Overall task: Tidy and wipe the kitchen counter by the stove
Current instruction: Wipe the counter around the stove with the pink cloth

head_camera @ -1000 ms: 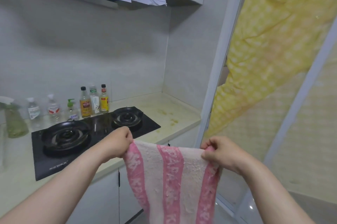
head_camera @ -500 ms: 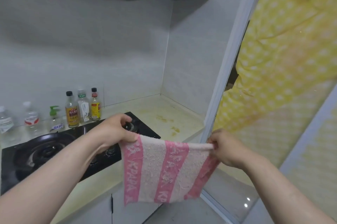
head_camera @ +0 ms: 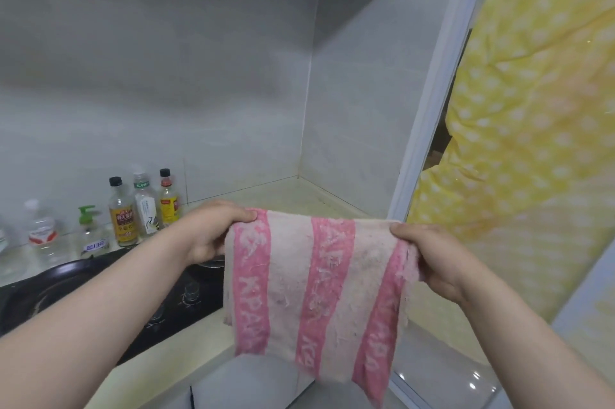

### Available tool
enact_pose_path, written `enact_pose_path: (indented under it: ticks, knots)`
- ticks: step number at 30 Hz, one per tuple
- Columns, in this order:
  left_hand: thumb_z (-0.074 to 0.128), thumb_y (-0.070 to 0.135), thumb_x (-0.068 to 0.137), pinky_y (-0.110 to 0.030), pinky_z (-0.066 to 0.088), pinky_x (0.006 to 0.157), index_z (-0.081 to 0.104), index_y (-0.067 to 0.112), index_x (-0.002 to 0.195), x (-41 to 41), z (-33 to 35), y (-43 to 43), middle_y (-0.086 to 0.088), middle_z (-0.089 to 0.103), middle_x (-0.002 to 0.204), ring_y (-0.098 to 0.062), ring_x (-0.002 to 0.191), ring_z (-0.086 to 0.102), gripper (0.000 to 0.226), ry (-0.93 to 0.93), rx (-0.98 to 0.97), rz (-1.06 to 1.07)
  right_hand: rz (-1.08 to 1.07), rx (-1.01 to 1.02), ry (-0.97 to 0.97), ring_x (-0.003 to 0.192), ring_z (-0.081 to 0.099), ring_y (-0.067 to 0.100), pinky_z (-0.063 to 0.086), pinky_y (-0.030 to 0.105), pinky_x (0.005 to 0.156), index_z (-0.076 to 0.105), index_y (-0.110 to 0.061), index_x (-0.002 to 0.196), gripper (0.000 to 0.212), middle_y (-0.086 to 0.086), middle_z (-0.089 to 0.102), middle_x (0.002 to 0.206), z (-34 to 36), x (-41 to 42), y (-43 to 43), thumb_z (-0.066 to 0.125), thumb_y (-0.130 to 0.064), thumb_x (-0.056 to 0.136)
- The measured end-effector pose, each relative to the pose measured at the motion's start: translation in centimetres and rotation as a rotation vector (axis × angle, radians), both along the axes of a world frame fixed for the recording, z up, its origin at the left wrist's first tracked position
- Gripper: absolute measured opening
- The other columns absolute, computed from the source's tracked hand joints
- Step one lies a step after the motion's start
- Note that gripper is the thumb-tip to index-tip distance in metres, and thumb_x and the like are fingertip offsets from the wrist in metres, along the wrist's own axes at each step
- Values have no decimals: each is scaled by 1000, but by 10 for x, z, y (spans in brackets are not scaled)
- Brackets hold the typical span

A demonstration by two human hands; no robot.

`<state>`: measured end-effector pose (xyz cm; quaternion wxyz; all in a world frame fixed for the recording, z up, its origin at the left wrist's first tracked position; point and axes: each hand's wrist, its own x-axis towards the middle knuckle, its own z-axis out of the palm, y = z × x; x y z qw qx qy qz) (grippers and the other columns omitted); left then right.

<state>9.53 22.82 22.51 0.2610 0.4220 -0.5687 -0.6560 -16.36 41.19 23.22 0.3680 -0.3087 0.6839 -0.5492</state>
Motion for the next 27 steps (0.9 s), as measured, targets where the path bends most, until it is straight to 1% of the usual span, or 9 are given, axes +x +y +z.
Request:
enact_pose_path:
  ticks: [2, 4, 7, 9, 15, 17, 19, 24, 27]
  knots:
    - [52, 8, 97, -23, 51, 37, 63, 8, 85, -28, 3, 12, 0, 60, 55, -9, 40, 56, 16, 129, 138, 15, 17, -90, -220, 48, 58, 15, 53, 28, 45, 64, -4, 78, 24, 8, 60, 60, 0, -1, -7, 54, -14, 98]
    - [52, 4, 96, -28, 57, 45, 64, 7, 81, -60, 4, 30, -4, 63, 60, -12, 45, 61, 19, 180, 128, 14, 100, -160, -315, 49, 59, 15, 56, 31, 47, 60, 0, 79, 25, 8, 57, 59, -4, -3, -15, 49, -10, 100]
    - [53, 0, 94, -42, 59, 66, 65, -2, 92, -108, -5, 55, -13, 63, 73, -22, 62, 62, 13, 153, 8, -51, 232, -187, -197, 61, 61, 20, 59, 36, 60, 61, 2, 94, 18, 10, 58, 66, -18, -15, -30, 46, -7, 100]
    - [54, 3, 94, -44, 59, 76, 65, -9, 104, -135, -10, 70, -14, 65, 79, -24, 70, 63, 18, 109, -65, -108, 269, -180, -115, 64, 64, 19, 57, 34, 61, 64, -2, 85, 23, 7, 63, 67, -23, -26, -36, 46, -7, 99]
    - [32, -3, 94, -43, 60, 71, 59, -5, 117, -197, -11, 80, -32, 69, 99, -41, 89, 71, 36, 248, 92, -210, 325, -213, -53, 55, 58, 9, 48, 28, 61, 69, -19, 58, 50, -3, 58, 59, -35, -96, -36, 45, -14, 101]
    - [29, -10, 91, -44, 61, 70, 55, -6, 124, -215, -12, 77, -36, 66, 106, -45, 97, 68, 42, 267, 136, -254, 395, -262, -103, 66, 63, 16, 51, 34, 69, 74, -19, 64, 39, 2, 65, 68, -35, -118, -32, 54, -21, 98]
    - [29, -13, 92, -42, 61, 65, 54, -4, 124, -231, -14, 78, -34, 67, 107, -42, 95, 70, 42, 269, 148, -299, 429, -280, -106, 79, 67, 23, 53, 36, 75, 75, -10, 86, 14, 11, 72, 84, -38, -138, -31, 70, -24, 86]
    - [39, -10, 93, -31, 56, 51, 52, 5, 123, -263, -22, 73, -24, 72, 93, -28, 70, 71, 36, 184, 50, -271, 440, -256, -136, 80, 65, 30, 52, 41, 78, 74, -7, 86, 13, 27, 70, 91, -46, -182, -40, 66, -17, 83]
    - [65, 16, 80, -28, 51, 52, 58, 9, 119, -276, -37, 56, -12, 67, 78, -18, 59, 60, 40, 88, -127, -102, 441, -279, -259, 88, 65, 34, 51, 44, 84, 66, 5, 99, 26, 31, 67, 100, -46, -205, -49, 63, -14, 81]
